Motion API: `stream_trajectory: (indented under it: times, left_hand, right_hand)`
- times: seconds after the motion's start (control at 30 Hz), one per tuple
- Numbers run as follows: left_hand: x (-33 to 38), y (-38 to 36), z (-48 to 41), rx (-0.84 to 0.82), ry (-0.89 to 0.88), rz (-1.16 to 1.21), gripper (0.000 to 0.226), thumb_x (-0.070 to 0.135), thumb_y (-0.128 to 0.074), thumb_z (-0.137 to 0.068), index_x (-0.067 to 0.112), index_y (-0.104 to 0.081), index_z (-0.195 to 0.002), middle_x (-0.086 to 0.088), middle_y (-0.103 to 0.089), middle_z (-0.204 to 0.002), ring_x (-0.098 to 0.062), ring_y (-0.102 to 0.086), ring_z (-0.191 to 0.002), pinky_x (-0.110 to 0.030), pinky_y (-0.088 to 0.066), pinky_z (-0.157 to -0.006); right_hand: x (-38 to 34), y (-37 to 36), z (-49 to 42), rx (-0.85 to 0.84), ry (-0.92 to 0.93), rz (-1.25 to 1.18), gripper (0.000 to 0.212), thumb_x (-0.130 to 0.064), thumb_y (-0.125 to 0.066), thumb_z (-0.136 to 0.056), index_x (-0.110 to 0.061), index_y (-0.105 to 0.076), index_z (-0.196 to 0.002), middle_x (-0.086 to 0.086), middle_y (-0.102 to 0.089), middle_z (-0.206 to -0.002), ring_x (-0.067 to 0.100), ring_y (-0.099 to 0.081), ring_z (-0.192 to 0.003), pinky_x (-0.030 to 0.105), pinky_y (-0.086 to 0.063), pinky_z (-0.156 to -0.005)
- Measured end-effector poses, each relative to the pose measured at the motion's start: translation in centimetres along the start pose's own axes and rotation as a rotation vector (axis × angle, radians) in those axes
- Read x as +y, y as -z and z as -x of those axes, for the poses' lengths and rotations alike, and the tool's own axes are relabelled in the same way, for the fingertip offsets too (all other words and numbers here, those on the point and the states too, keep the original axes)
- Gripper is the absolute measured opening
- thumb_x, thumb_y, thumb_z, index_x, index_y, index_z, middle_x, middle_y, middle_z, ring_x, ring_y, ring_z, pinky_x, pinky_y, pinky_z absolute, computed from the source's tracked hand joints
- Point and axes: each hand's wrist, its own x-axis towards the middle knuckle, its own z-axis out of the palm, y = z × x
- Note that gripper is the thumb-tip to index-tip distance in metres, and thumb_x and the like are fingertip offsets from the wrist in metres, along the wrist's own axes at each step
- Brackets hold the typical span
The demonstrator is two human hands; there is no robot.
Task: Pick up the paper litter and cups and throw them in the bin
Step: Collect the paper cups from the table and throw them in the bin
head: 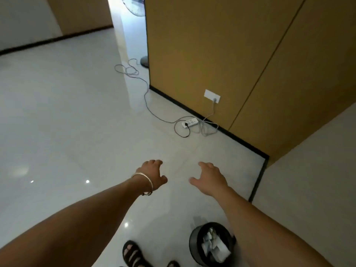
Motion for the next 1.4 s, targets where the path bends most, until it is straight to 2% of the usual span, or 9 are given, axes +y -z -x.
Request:
stream_trajectory:
  times: [0.17,0.33,0.47,0.67,0.83,1.07,1.4]
  left_hand:
    - [-10.9,6.1,7.3,0.215,0.197,0.09,0.069,0.05,-0.053,-0.083,0.023,-0.033,-0.143,0.0,-0.038,-0.146,-0.021,-0.031,-0.136,-0.038,-0.036,-0.104]
    - [-23.6,8.9,16.8,0.391,0.396,0.099,0.069,0.053,-0.05,-0.082,0.023,-0.036,-0.142,0.001,-0.04,-0.145,-0.019,-0.029,-0.137,-0.04,-0.03,-0.108]
    - [-35.1,8.5,26.5,0.422,0.588,0.136,0.072,0.057,-0.049,-0.082,0.024,-0.033,-0.144,0.003,-0.033,-0.15,-0.02,-0.018,-0.142,-0.046,-0.022,-0.111]
    - [-50.4,8.5,42.1,0.456,0.895,0.19,0.071,0.057,-0.048,-0.081,0.027,-0.034,-0.143,0.003,-0.032,-0.15,-0.019,-0.023,-0.139,-0.049,-0.022,-0.109]
    - [-58.5,8.6,50.0,0.48,1.059,0.205,0.069,0.057,-0.047,-0.081,0.027,-0.035,-0.142,0.003,-0.034,-0.148,-0.02,-0.026,-0.137,-0.05,-0.022,-0.109]
    - [-68.5,7.7,56.5,0.434,1.233,0.283,0.069,0.057,-0.046,-0.083,0.027,-0.032,-0.143,0.003,-0.027,-0.152,-0.019,-0.017,-0.142,-0.052,-0.017,-0.112]
    - [-82.1,10.7,66.8,0.577,1.566,0.386,0.067,0.055,-0.048,-0.082,0.028,-0.035,-0.141,0.004,-0.033,-0.148,-0.017,-0.023,-0.139,-0.047,-0.023,-0.109]
  right_hand:
    - [-13.0,-0.6,1.2,-0.007,0.236,0.112,0.086,-0.065,-0.051,-0.085,-0.022,-0.02,-0.153,0.002,-0.026,-0.155,0.024,-0.028,-0.139,0.04,-0.035,-0.108]
    - [-28.2,-5.3,4.9,-0.017,0.495,0.266,0.083,-0.065,-0.05,-0.085,-0.023,-0.022,-0.151,0.003,-0.029,-0.153,0.025,-0.027,-0.139,0.043,-0.032,-0.109]
    - [-41.0,-12.0,10.0,-0.06,0.683,0.373,0.081,-0.065,-0.05,-0.085,-0.025,-0.024,-0.151,0.003,-0.028,-0.154,0.025,-0.026,-0.14,0.045,-0.03,-0.11]
    - [-57.0,-23.0,18.7,-0.167,0.946,0.431,0.08,-0.065,-0.051,-0.084,-0.027,-0.026,-0.15,0.001,-0.03,-0.153,0.024,-0.028,-0.139,0.044,-0.032,-0.107]
    - [-67.0,-29.5,23.6,-0.229,1.104,0.495,0.081,-0.065,-0.051,-0.084,-0.028,-0.024,-0.151,0.0,-0.029,-0.154,0.024,-0.03,-0.138,0.043,-0.032,-0.107]
    - [-81.5,-37.1,25.1,-0.328,1.232,0.602,0.082,-0.064,-0.052,-0.085,-0.022,-0.026,-0.15,0.004,-0.032,-0.152,0.026,-0.033,-0.136,0.042,-0.035,-0.106]
    - [-101.5,-45.9,32.4,-0.43,1.547,0.709,0.081,-0.061,-0.052,-0.086,-0.022,-0.025,-0.152,0.006,-0.032,-0.151,0.029,-0.032,-0.135,0.046,-0.035,-0.108]
